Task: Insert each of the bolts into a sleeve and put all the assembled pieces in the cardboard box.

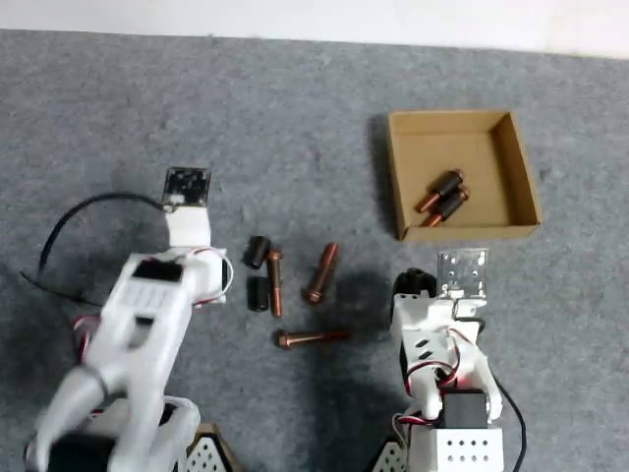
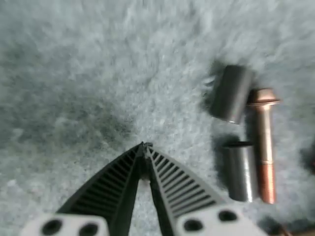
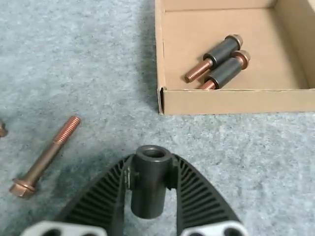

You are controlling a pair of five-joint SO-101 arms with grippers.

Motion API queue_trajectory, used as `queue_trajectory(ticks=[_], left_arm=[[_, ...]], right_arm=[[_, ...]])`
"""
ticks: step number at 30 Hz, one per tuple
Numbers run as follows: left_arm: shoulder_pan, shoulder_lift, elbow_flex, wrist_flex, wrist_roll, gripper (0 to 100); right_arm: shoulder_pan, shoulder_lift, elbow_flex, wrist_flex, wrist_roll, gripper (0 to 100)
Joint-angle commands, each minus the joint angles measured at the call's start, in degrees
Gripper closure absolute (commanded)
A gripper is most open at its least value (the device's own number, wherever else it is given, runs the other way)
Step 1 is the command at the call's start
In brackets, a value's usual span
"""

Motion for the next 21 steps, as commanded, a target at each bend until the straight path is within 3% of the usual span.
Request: queue_trajectory(ticks=[1,7,12,21], left_arm=[[-1.36,4.53,-5.93,-1.05,-0.44,99],[-2.77,5.05,-6.29,-1.32,-0.53,99],[-10.59,5.41,-6.46,-1.85,-0.18,99],[-5.67,5.05,-6.37,-3.08,-0.09,99]], right_arm=[[0.57,-0.66,-0.22,-0.04,0.18,99.4],[0.57,-0.66,-0.22,-0.04,0.18,99.4],[0.57,-0.66,-0.22,-0.04,0.35,99.4],[0.57,-0.66,-0.22,-0.04,0.44,99.4]])
